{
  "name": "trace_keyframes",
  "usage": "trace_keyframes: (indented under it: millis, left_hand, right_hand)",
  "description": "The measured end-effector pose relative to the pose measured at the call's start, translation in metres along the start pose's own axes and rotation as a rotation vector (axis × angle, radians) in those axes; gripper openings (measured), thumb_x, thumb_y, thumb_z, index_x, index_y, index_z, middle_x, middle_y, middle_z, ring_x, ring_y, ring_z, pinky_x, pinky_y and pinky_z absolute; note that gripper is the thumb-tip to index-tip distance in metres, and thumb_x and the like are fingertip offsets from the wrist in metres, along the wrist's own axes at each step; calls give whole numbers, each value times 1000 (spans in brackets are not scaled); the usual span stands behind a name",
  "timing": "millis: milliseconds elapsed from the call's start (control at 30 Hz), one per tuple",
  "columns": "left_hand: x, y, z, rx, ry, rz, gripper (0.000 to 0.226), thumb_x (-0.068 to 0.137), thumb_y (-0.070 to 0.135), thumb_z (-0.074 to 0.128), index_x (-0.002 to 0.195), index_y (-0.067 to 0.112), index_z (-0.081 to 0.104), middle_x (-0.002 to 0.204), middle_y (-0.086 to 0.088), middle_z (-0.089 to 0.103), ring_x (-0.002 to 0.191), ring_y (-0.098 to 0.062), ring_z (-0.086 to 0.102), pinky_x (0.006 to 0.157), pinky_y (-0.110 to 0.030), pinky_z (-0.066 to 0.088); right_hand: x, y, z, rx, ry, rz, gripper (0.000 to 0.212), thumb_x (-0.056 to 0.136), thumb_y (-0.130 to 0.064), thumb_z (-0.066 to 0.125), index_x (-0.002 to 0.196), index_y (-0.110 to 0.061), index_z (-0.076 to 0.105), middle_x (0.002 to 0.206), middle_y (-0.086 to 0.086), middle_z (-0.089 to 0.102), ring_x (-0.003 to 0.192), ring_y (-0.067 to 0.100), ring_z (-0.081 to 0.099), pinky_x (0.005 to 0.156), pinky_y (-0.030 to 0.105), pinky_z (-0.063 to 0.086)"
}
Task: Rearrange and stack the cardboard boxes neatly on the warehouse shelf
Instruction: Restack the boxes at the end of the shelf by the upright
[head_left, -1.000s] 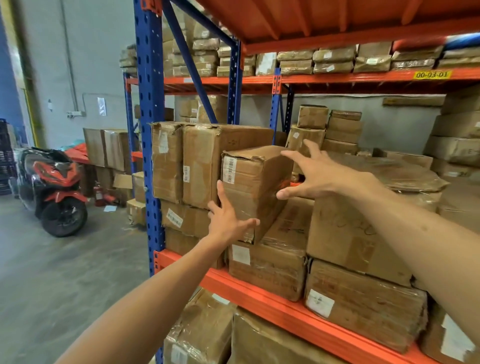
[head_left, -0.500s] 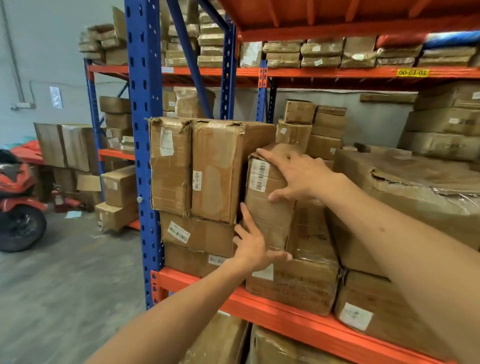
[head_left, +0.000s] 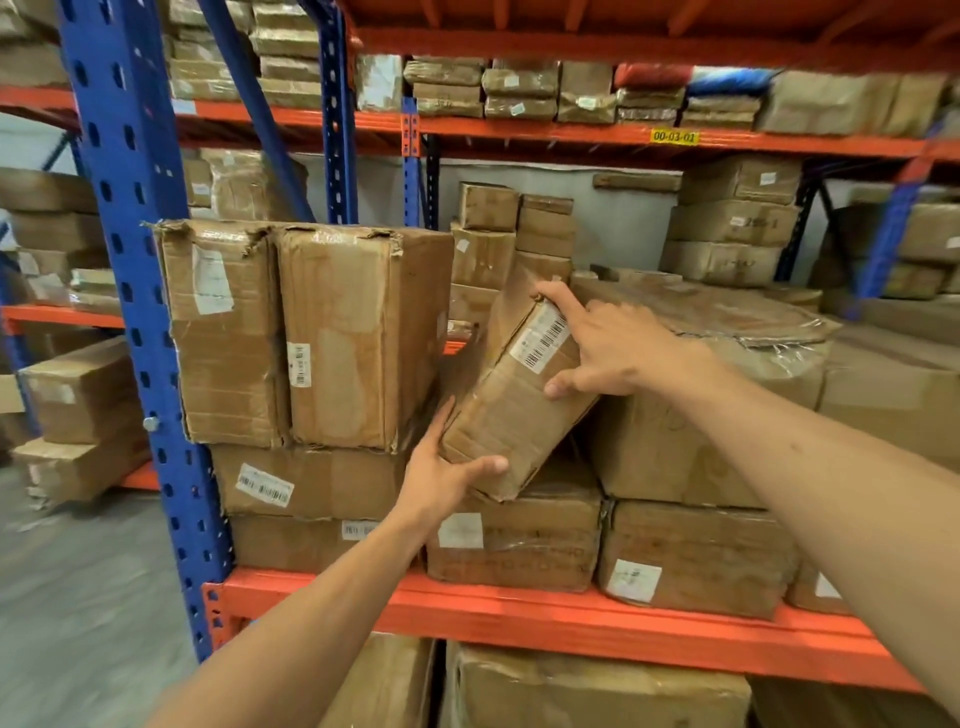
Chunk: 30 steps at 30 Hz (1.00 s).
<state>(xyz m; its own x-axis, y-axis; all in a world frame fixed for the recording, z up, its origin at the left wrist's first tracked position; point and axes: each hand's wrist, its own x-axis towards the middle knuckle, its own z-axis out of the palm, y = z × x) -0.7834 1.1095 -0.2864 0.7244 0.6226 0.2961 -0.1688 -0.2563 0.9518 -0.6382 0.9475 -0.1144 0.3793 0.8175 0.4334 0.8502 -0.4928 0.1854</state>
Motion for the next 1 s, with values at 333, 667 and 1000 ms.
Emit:
trace_keyframes:
  millis: [333, 667, 1000]
  left_hand:
    - [-10, 22, -36, 205, 19, 24, 88, 68, 17, 90, 145, 32, 52, 114, 19, 72, 104, -1, 69, 93, -32, 57]
    - [-3, 40, -48, 509, 46, 62, 79, 71, 10, 86, 141, 34, 58, 132, 2, 65, 125, -13, 55, 96, -13, 43]
    - [27, 54, -38, 931, -122, 59, 86, 72, 10, 87, 147, 34, 51, 146, -5, 56, 137, -28, 49, 111, -37, 40]
  right_hand:
    - [-52, -12, 25, 313, 182, 88, 105, 70, -57, 84, 148, -40, 15, 101, 1, 63, 77, 23, 59, 69, 40, 45]
    - [-80, -22, 92, 615, 355, 331, 100, 64, -61, 85, 142, -53, 23, 99, -8, 67, 74, 14, 62, 73, 33, 43]
    - [-87, -35, 106, 93, 63, 484, 90, 69, -82, 69, 127, -19, 40, 97, 12, 67, 86, 34, 66, 67, 39, 48]
